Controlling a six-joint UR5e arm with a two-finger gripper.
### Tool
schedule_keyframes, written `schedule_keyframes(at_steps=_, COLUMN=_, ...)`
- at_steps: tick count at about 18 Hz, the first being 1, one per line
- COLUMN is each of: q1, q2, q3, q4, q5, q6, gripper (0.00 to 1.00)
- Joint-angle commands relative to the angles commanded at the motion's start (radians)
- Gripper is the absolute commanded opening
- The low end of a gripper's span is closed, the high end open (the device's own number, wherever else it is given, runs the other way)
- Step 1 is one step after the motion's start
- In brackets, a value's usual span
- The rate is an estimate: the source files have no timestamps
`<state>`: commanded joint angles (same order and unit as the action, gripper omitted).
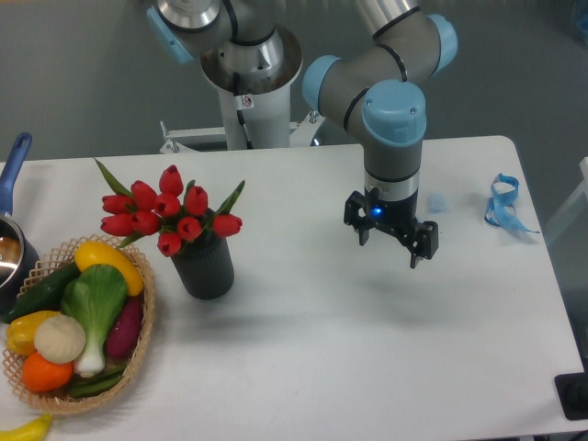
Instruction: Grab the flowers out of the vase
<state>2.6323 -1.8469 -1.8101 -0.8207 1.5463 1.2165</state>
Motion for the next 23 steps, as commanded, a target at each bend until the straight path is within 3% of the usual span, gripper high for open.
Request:
schedule_keyframes(at_steps=12, q1=0.000, q2=-0.002, q3=-0.012, q4=0.005, q5=-0.011, q6=0.000, gripper=1.00)
schedule_keyframes(at_steps=16, q1=-0.002, q2=-0.005, q3=-0.017, q4=0.008, q5=-0.021, q6=-0.066, gripper=1.00)
schedule_keyframes(at_steps=19, q1=0.000, q2=-0.026, q3=-0.017, q4=0.089, q5=-0.075, q6=-0.087, gripper=1.00)
schedule_keyframes(at_steps=23, q1=0.008, q2=-0.018, q3=-0.024, q4=0.101, q5=-0.272, q6=-0.103, gripper=1.00)
